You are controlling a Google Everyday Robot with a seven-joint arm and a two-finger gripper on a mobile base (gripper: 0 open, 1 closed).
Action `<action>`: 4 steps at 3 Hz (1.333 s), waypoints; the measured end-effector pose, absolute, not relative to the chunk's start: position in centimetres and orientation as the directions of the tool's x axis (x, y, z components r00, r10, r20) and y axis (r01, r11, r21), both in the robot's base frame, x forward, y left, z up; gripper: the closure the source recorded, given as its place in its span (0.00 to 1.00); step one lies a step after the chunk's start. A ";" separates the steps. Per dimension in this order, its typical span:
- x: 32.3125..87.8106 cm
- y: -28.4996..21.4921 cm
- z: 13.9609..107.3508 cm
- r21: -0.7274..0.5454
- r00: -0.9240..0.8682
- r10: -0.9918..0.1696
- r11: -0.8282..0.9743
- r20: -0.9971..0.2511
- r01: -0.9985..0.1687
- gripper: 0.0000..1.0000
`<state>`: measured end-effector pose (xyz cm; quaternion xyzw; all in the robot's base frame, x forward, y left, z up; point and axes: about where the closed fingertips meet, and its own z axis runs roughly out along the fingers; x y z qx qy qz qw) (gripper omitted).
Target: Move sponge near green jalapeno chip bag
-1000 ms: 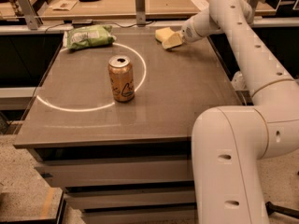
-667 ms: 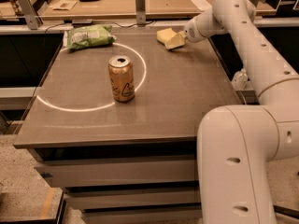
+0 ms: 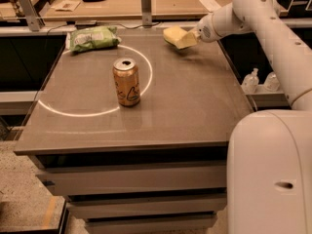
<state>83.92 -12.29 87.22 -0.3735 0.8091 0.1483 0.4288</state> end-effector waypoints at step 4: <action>75.5 4.2 93.3 -0.048 -0.150 -0.406 0.438 -0.901 -0.898 1.00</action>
Offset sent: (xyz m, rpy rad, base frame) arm -0.1075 0.1453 0.0831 0.1954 -0.1384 0.3309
